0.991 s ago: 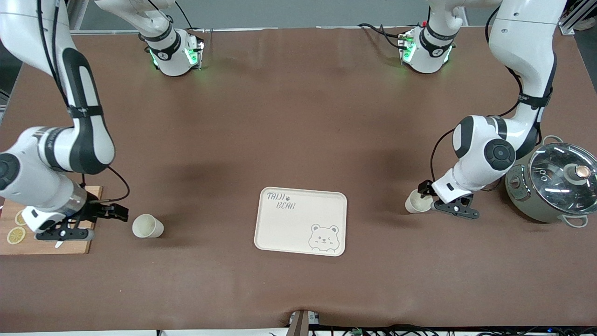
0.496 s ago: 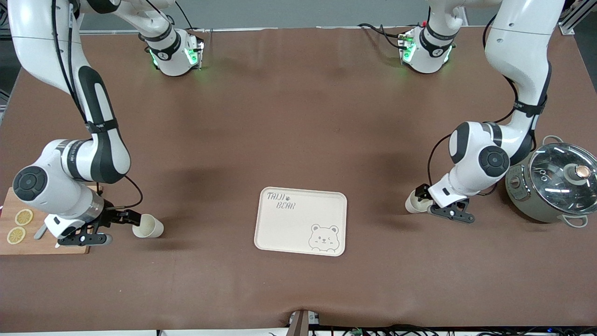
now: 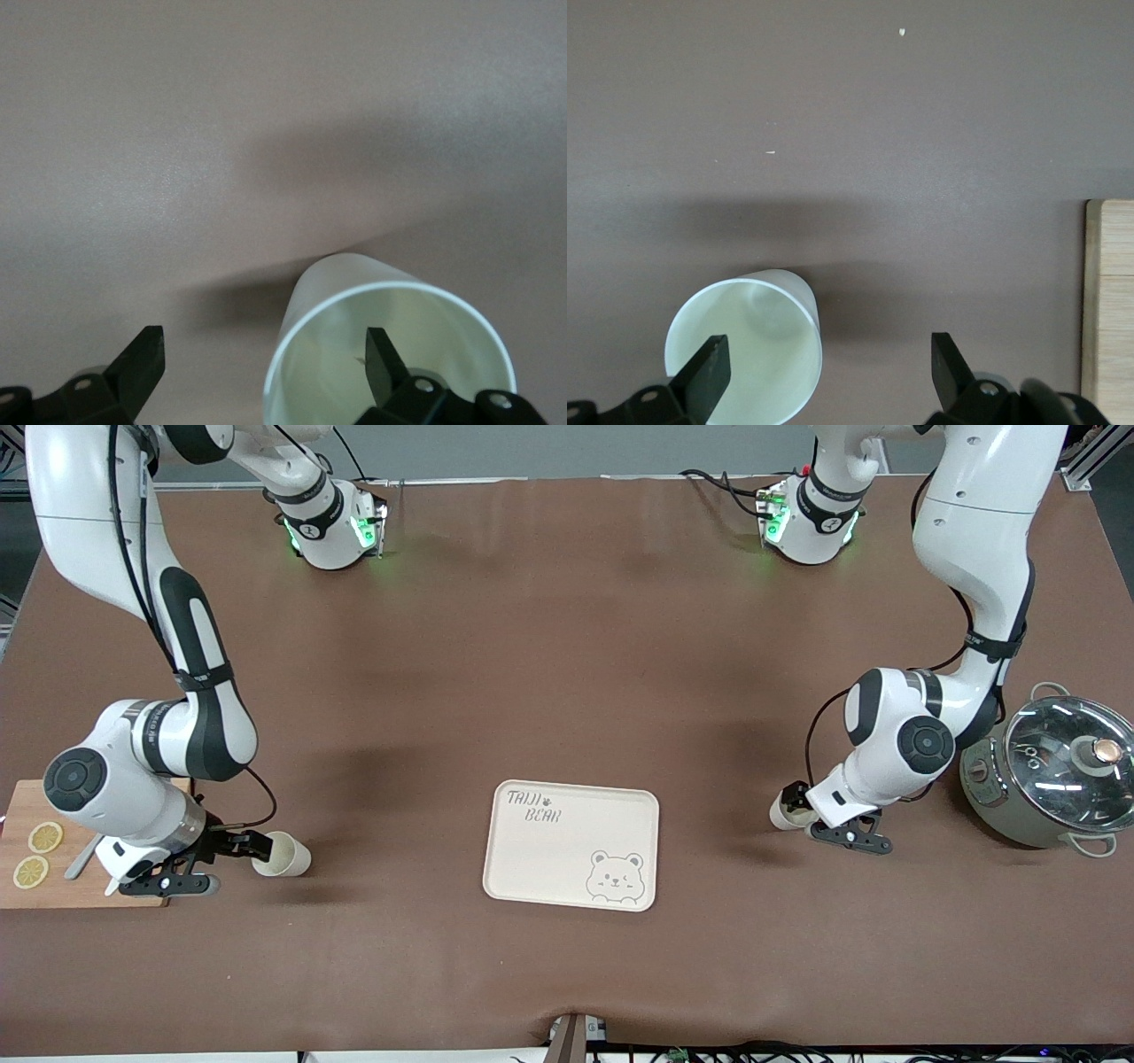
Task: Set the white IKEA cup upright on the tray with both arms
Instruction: 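Close both grippers around their white paper cups, then carry the cup over the tray with the left gripper while the right gripper holds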
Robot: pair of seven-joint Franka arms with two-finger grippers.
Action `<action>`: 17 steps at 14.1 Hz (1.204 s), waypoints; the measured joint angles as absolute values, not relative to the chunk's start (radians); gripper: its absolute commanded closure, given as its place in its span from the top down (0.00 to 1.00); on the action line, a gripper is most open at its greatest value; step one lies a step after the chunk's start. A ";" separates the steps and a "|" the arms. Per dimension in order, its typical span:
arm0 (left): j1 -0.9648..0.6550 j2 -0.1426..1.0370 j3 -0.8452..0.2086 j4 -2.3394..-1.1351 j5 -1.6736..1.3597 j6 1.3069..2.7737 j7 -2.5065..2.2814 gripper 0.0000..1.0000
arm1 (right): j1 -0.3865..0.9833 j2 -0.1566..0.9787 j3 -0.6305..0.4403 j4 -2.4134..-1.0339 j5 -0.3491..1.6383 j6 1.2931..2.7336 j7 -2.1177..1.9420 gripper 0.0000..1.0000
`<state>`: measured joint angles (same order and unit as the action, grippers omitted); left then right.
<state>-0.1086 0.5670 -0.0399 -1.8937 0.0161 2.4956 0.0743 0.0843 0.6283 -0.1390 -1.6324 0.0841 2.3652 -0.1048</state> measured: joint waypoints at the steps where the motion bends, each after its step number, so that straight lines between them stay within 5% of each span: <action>1: -0.110 0.571 -0.041 -1.890 0.016 2.496 0.064 0.00 | 0.083 0.633 -0.139 -1.629 0.084 2.366 -0.105 1.00; 11: -0.159 0.579 -0.042 -1.834 0.038 2.496 -0.026 0.00 | 0.081 0.676 -0.138 -1.623 0.084 2.410 -0.105 1.00; 17: -0.229 0.579 -0.042 -1.711 0.039 2.319 -0.153 0.00 | 0.083 0.693 -0.135 -1.622 0.084 2.410 -0.105 1.00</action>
